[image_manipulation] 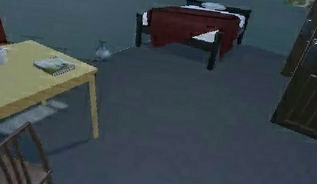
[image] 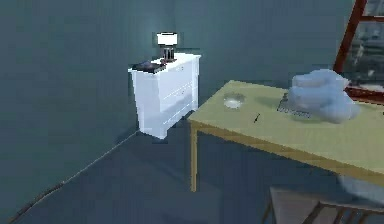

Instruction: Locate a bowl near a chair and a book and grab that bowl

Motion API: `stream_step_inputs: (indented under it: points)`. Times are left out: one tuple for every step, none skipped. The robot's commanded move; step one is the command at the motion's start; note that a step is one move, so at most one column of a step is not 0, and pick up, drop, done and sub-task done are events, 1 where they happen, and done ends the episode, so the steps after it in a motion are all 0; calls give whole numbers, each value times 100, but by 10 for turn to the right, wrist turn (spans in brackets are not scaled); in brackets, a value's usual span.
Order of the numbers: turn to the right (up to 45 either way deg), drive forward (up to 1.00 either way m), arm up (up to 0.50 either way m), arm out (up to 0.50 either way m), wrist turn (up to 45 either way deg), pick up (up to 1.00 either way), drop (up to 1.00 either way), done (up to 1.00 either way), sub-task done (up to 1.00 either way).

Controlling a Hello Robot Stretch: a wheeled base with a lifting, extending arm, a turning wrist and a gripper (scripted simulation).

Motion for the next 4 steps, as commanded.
stream_step_inputs:
  points:
    - [0, 65, 0, 0, 0, 0, 0, 0, 0]
    - [-450, 0, 0, 0, 0, 0, 0, 0, 0]
    - [-210, 0, 0, 0, 0, 0, 0, 0, 0]
    - [0, 0, 50, 0, 0, 0, 0, 0, 0]
